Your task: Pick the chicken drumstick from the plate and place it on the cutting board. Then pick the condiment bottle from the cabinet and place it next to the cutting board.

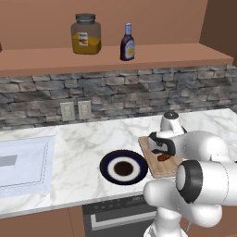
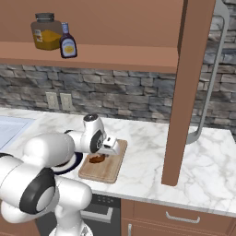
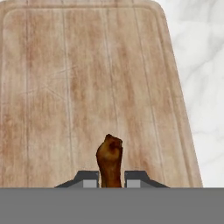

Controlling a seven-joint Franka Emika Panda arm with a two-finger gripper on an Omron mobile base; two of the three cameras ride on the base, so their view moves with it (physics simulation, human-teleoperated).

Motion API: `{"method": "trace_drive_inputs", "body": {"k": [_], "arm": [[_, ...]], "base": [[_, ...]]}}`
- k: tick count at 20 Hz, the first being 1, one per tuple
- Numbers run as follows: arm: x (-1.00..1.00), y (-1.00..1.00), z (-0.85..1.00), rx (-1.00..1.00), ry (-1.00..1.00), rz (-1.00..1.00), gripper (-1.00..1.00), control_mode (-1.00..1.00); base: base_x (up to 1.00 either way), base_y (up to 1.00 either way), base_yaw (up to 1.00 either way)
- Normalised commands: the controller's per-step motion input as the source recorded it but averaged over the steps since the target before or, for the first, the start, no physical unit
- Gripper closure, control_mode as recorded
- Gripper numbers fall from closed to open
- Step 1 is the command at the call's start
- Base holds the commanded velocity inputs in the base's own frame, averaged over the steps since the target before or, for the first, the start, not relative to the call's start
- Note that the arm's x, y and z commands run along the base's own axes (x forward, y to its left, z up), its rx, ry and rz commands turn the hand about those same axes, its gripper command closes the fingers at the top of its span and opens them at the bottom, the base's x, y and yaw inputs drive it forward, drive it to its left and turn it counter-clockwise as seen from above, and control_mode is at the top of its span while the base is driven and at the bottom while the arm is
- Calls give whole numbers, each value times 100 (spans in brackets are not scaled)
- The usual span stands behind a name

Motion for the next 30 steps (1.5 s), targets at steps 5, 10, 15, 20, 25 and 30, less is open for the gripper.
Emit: {"method": "trace_drive_inputs", "body": {"k": [5, 10, 15, 20, 25, 30], "arm": [[8, -5, -13, 0, 0, 0, 100, -100], [5, -1, -14, 0, 0, 0, 100, -100], [3, 0, -12, 0, 0, 0, 100, -100], [5, 0, -10, 0, 0, 0, 100, -100], [5, 0, -13, 0, 0, 0, 100, -100], [6, 0, -14, 0, 0, 0, 100, -100]], "base": [[0, 0, 0], [0, 0, 0], [0, 0, 0], [0, 0, 0], [0, 0, 0], [0, 0, 0]]}}
